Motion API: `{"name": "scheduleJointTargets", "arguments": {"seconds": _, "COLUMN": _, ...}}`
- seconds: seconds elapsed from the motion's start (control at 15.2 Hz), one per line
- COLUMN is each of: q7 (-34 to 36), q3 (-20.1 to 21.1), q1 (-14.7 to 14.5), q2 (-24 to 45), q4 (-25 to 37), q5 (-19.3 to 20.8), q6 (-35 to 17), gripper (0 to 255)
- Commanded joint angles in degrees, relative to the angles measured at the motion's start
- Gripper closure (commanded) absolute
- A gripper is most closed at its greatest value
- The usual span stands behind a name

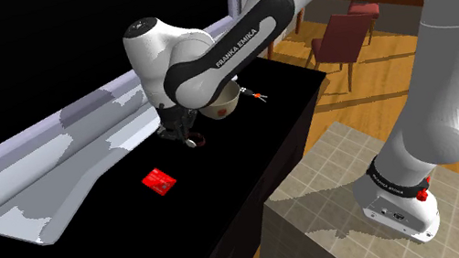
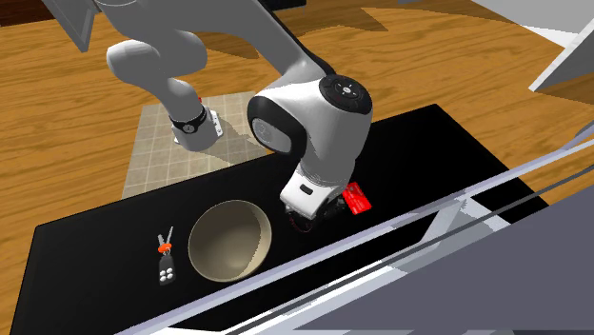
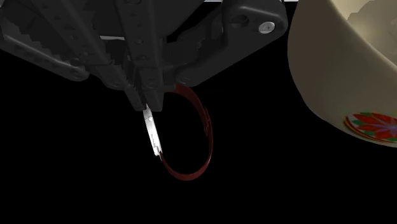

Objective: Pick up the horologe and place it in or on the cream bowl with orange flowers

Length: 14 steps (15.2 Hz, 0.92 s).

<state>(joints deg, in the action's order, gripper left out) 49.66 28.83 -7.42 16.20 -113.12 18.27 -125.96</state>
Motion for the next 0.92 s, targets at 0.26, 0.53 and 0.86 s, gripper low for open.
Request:
{"name": "scheduleJointTargets", "arguments": {"seconds": 0.26, "q7": -0.9, "q3": 0.4, "q1": 0.3, "q2": -1.3, "q4": 0.8, "q5": -1.0, "q6": 1.8, "gripper": 255}}
{"name": "scheduleJointTargets", "arguments": {"seconds": 0.53, "q7": -1.9, "q3": 0.8, "q1": 0.5, "q2": -2.8, "q4": 2.1, "q5": -2.3, "q6": 4.3, "gripper": 255}}
{"name": "scheduleJointTargets", "arguments": {"seconds": 0.86, "q7": -3.1, "q3": 1.1, "q1": 0.8, "q2": -4.5, "q4": 4.0, "q5": -3.7, "q6": 7.6, "gripper": 255}}
